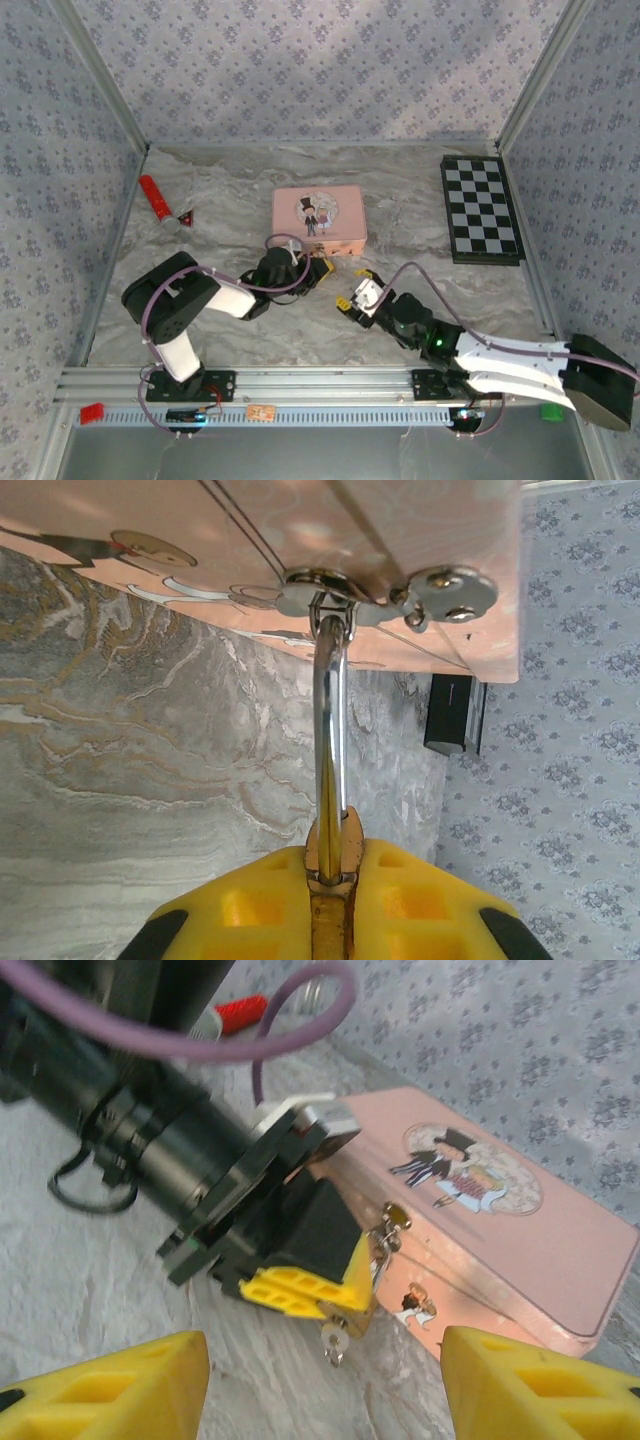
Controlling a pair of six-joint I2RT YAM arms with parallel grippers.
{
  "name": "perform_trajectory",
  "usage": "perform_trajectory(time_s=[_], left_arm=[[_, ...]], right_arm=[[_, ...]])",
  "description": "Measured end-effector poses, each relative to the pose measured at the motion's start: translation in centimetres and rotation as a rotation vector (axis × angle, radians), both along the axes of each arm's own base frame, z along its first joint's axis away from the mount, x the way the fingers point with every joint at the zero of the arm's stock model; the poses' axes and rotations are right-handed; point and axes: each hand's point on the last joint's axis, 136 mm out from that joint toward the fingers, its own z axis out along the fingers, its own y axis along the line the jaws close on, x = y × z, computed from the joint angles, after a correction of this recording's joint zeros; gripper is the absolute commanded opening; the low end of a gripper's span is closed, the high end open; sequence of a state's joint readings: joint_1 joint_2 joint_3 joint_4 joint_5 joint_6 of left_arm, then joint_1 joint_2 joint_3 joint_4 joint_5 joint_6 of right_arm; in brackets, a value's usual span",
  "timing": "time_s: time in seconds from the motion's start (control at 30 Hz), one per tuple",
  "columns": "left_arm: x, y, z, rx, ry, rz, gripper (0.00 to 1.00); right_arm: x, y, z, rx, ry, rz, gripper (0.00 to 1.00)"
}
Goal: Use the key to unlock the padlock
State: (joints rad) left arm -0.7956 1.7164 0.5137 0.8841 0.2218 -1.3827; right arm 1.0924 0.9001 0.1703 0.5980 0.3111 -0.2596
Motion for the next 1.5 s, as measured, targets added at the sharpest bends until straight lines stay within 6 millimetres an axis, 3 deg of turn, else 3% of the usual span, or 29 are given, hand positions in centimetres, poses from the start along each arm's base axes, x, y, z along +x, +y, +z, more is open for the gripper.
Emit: perform_trajectory(time_s=[0.17, 0.47, 0.8, 1.13, 1.3, 1.5], left_arm=[[0.0, 0.2, 0.1, 0.007, 0.001, -0.001, 0.02], [0.0, 0.2, 0.1, 0.006, 0.002, -0.007, 0.02], [0.0, 0.2, 0.1, 0.005, 0.003, -0.009, 0.02], [0.0, 0.3, 0.1, 0.001, 0.008, -0.016, 0.02], [0.0, 0.3, 0.2, -0.002, 0.010, -0.019, 0.02], [-0.2, 0.5, 0.3, 0.002, 0.023, -0.015, 0.02]], right_arm=[[0.3, 0.6, -2.0, -0.122, -0.049, 0.019, 0.64], [1.1, 1.1, -3.5, -0.206, -0.105, 0.010, 0.61], [1.1, 1.7, -7.0, -0.330, -0.117, 0.028, 0.60], [2.2, 2.7, -7.5, -0.364, -0.167, 0.002, 0.54], [3.7, 2.9, -7.3, -0.342, -0.175, -0.029, 0.45], [5.3, 3.3, -6.6, -0.319, -0.169, -0.038, 0.41]])
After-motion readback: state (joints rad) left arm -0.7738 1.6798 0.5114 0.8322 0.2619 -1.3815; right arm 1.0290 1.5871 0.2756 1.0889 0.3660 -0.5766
